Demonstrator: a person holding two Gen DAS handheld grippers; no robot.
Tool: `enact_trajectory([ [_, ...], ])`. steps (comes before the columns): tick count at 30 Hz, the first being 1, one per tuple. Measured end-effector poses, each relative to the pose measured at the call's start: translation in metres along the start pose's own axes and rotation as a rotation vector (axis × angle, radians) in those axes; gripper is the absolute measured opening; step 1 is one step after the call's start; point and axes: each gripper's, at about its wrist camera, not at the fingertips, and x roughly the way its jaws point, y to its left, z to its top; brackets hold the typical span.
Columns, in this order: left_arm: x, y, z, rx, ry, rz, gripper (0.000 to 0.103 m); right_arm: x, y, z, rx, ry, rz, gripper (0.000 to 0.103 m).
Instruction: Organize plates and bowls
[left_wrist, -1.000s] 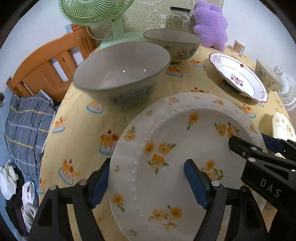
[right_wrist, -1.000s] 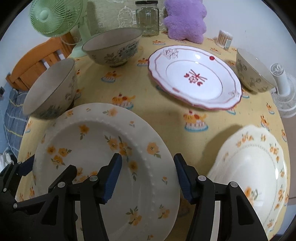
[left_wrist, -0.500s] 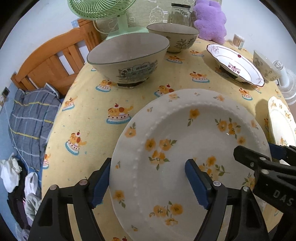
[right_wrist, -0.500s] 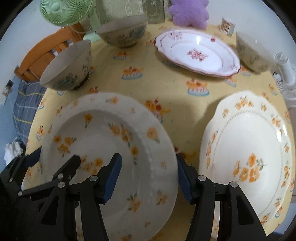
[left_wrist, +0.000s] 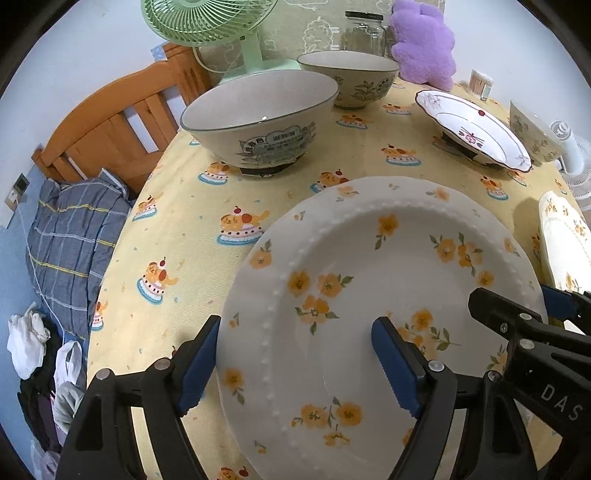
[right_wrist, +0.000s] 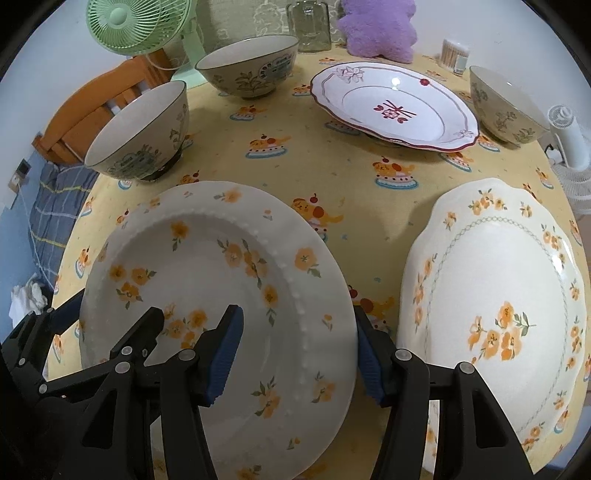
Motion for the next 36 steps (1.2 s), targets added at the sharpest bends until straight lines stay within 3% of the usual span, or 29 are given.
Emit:
enact_trajectory([
  [20,-0.032,0.016,0.009,0.075,0.040,-0.158,0.079,-0.037,0.007,-0.010,0.150,0.015,-0.089,0.061],
  [28,-0.058,0.005,0.021,0.095,-0.008,-0.150,0.079,-0.062,-0.002,-0.003,0.176,-0.019,-0.076,0.061],
  [36,-0.077,-0.027,0.024,0.110,-0.040,-0.137,0.079,-0.077,-0.038,-0.003,0.198,-0.026,-0.058,0.061],
])
